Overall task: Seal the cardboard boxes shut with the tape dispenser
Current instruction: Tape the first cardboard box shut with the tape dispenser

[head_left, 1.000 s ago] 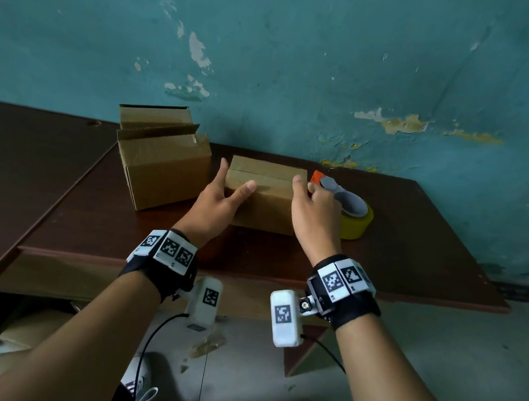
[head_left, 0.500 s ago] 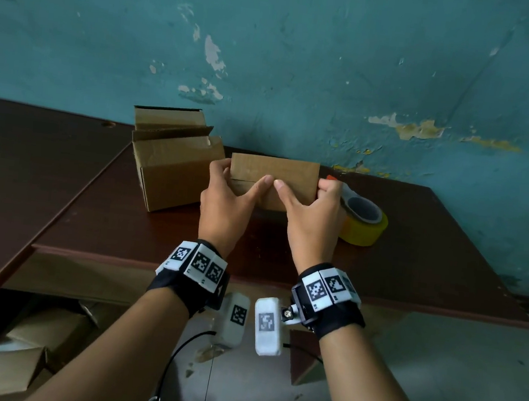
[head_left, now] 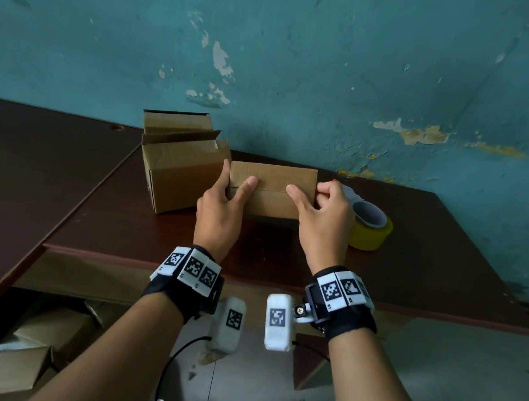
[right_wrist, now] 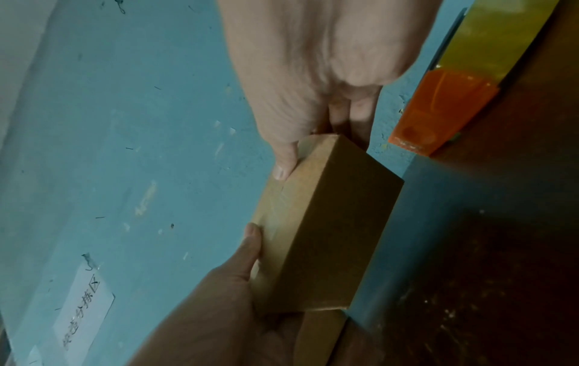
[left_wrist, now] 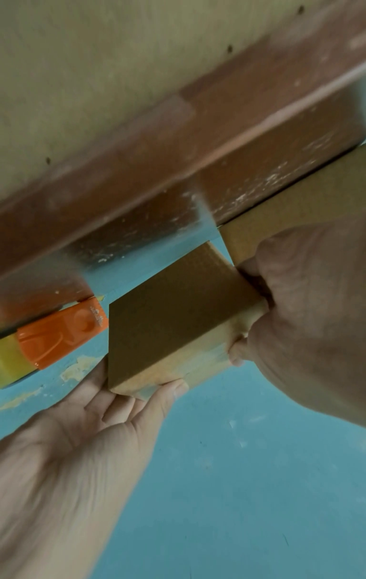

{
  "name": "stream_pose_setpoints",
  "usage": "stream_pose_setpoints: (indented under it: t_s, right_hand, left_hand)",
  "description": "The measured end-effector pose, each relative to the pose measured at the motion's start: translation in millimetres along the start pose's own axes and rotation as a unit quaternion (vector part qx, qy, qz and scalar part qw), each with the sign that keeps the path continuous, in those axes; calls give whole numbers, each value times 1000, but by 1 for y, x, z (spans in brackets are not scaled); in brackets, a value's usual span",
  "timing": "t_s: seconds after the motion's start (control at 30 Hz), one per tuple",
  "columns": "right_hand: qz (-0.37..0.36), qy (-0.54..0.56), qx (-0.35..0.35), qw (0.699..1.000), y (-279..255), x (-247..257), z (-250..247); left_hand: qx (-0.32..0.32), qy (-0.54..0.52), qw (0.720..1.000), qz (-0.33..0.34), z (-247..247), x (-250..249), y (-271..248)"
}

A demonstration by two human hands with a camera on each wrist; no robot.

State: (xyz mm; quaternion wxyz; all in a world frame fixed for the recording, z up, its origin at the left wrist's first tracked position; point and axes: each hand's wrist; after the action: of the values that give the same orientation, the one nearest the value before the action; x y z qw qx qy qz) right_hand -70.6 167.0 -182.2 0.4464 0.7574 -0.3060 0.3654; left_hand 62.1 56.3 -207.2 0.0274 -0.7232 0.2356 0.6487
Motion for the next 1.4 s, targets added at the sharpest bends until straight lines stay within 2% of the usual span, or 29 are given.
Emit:
stream_pose_setpoints:
  t_s: [0.13, 0.27, 0.37, 0.63, 0.9, 1.13, 1.4]
  right_hand:
    - [9, 5, -29, 1000, 1, 4, -2]
    - [-15, -69, -65, 995, -8, 13, 2]
    - [-18, -75, -68, 995, -9, 11, 6]
    - [-21, -47, -59, 997, -5, 6, 5]
    - [-11, -120, -92, 989, -11, 15, 5]
    - [-39, -45, -80, 995, -1, 3, -2]
    - [-63, 69, -63, 994, 4, 0, -11]
  left_hand:
    - [-7, -17, 1000, -11, -2, -4, 0]
    - [-36, 18, 999, 1, 2, -9, -6]
    - [-63, 19, 998, 6, 4, -15, -11]
    - [-73, 5, 997, -22, 3, -11, -7]
    - [-80, 34, 996, -4, 12, -22, -19]
    - [-71, 3, 997, -25, 11, -11, -9]
    - [-63, 9, 998, 9, 5, -10, -6]
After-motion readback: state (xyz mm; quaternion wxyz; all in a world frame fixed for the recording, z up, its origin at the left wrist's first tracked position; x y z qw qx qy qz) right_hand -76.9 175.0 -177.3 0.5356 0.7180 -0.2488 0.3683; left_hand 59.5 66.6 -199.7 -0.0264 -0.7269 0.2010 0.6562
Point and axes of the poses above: each hand's wrist, its own y-axis towards the middle knuckle, its own z-axis out of the palm, x = y × z, and after that the axes turned 1 degree about z, right-handed
